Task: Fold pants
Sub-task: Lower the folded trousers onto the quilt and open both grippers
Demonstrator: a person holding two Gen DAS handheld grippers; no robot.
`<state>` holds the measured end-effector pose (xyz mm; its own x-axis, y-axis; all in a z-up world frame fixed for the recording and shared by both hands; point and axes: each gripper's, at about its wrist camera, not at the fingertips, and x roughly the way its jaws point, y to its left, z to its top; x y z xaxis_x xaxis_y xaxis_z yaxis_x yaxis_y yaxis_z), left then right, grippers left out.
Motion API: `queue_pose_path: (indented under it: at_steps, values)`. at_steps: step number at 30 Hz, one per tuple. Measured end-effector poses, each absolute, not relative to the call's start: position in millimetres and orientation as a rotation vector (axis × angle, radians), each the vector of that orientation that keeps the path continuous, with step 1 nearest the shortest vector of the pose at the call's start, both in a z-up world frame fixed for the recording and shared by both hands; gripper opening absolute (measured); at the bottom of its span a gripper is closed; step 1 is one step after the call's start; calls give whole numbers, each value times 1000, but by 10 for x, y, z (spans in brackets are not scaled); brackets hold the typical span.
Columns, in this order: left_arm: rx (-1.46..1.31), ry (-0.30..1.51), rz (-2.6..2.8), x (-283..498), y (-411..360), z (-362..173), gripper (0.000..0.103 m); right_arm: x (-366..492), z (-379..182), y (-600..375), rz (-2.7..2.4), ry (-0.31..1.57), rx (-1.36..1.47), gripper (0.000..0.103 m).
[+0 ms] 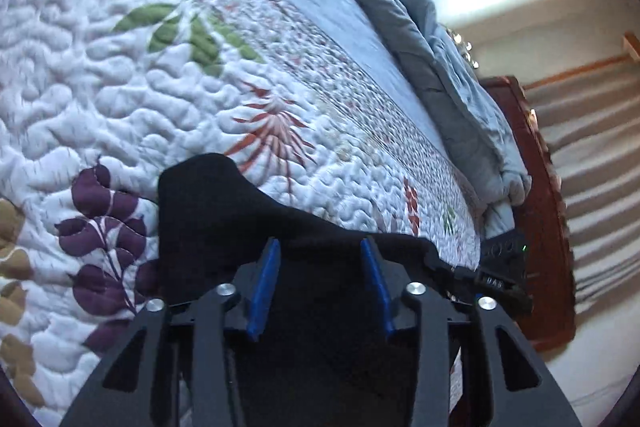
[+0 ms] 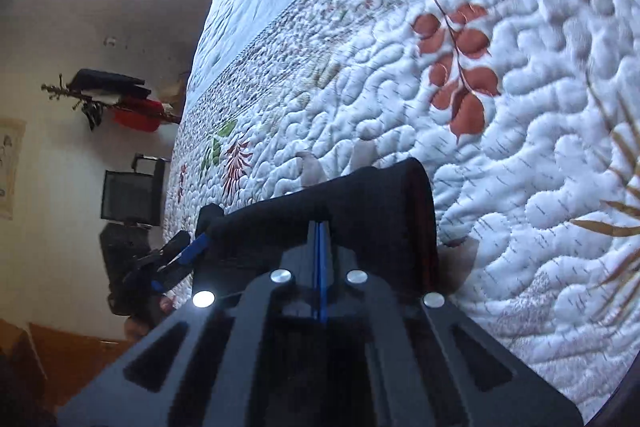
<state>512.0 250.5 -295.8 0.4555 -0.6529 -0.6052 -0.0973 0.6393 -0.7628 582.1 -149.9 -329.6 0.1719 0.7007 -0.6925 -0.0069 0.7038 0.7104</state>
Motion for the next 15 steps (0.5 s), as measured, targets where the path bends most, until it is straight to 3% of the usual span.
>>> queue_pose_path:
  at_steps: [3,7,11,15]
  values:
    - [-917,1047,-390,5107,2561,-2963,43,5798,-3257,-1539,578,1308,675,0]
    - [-907,955,-364,4742,2671,-2619,69,5561,-2883,-1787,626,1195,723,10]
    - [-864,860,-403,4170,2680,-2319,74,5044,-2603,-1902,739,1135,732,10]
    - [-880,909,-421,3839,2535,-2552,74,4766,-2940,-1826,707,1227,690,7]
